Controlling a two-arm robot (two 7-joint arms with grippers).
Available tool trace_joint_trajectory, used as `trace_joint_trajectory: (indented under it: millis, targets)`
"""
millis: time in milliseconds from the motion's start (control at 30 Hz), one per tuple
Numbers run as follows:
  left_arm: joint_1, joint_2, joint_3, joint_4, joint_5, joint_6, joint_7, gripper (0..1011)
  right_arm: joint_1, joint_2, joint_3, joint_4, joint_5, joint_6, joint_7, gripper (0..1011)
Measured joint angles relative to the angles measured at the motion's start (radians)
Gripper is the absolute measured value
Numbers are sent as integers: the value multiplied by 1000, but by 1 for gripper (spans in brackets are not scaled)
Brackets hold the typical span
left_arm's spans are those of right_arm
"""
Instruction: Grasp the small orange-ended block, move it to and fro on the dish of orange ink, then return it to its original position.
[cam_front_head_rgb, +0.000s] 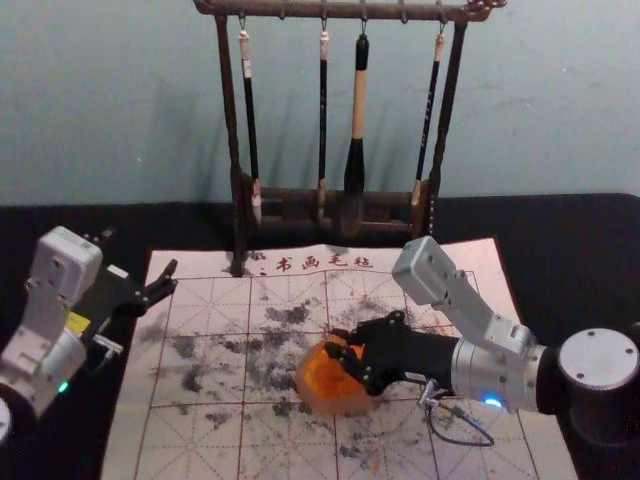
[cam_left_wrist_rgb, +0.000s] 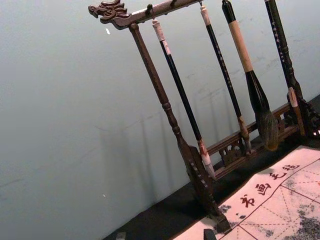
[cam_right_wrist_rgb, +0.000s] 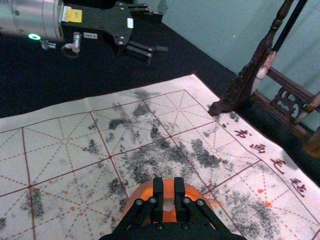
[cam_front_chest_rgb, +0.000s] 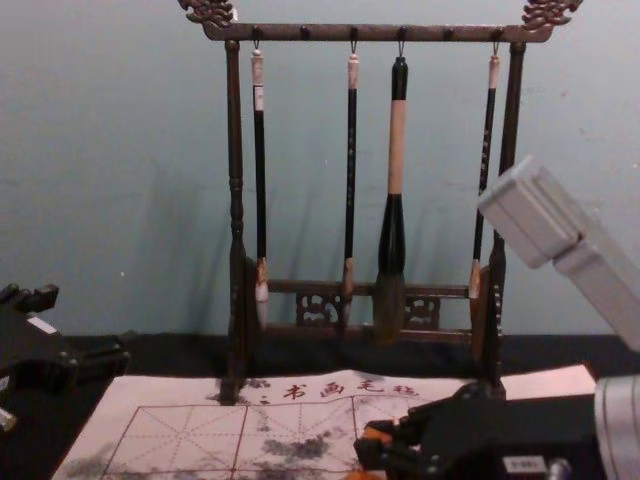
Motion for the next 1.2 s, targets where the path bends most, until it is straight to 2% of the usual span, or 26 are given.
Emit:
trace_joint_trajectory:
  millis: [233,500,767,1200]
  targets:
    - [0,0,0,0,0,0,0,1001,13,-5,6,19,-6,0,-8,72]
    - [0,0,0,0,0,0,0,1001,10,6,26,15,-7,9,-20,72]
    - [0,0,0,0,0,0,0,1002,-27,38,47,-31,0,23,-27,73]
    - [0,0,0,0,0,0,0,1001,-82,79,57,-108,16,38,-18,72]
